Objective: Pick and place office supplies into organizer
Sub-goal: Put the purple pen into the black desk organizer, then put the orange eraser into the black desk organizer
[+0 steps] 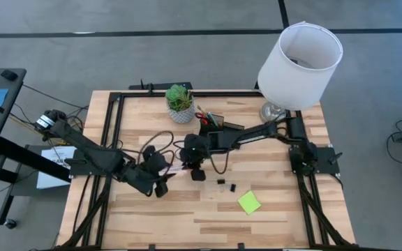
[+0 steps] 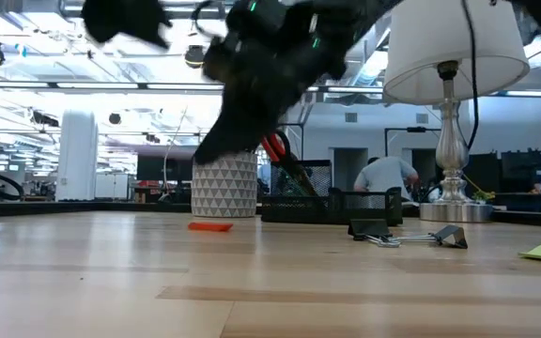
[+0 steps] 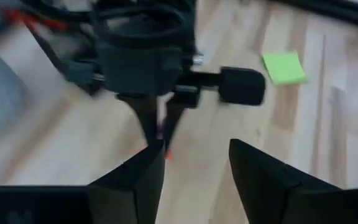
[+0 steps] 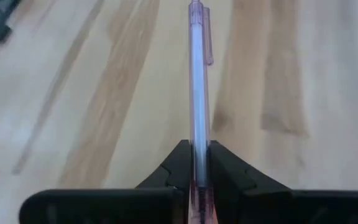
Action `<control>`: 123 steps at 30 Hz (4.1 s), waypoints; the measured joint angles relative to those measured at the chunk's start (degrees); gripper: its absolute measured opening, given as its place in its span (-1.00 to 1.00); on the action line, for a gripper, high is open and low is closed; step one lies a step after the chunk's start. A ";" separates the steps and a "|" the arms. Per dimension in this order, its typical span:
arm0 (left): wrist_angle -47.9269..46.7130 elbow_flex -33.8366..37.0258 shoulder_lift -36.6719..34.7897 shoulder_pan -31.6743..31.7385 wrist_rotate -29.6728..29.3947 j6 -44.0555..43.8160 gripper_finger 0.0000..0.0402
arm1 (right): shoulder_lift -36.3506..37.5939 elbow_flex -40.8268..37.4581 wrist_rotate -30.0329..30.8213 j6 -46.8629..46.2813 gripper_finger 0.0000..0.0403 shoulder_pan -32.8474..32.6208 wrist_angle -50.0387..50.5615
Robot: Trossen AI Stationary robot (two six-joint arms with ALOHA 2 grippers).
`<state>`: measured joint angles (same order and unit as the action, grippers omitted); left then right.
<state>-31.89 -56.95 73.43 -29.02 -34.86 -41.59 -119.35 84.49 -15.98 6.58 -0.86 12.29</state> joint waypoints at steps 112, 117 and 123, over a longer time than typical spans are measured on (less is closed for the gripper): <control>-45.54 -21.67 -12.14 3.94 -7.30 5.08 -0.20 | 20.43 43.60 10.20 -17.77 -0.59 -11.79 74.19; -15.36 -2.11 -19.91 4.08 3.83 15.16 -0.34 | 26.14 43.58 2.72 -17.71 -0.62 -15.91 71.79; 19.10 17.96 -22.67 9.42 11.09 20.70 -0.39 | 33.05 43.60 4.24 -17.67 -0.62 -20.11 62.33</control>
<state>-12.79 -38.99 50.76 -19.60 -23.78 -20.89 -86.30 128.09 -11.74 -11.09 -20.97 74.62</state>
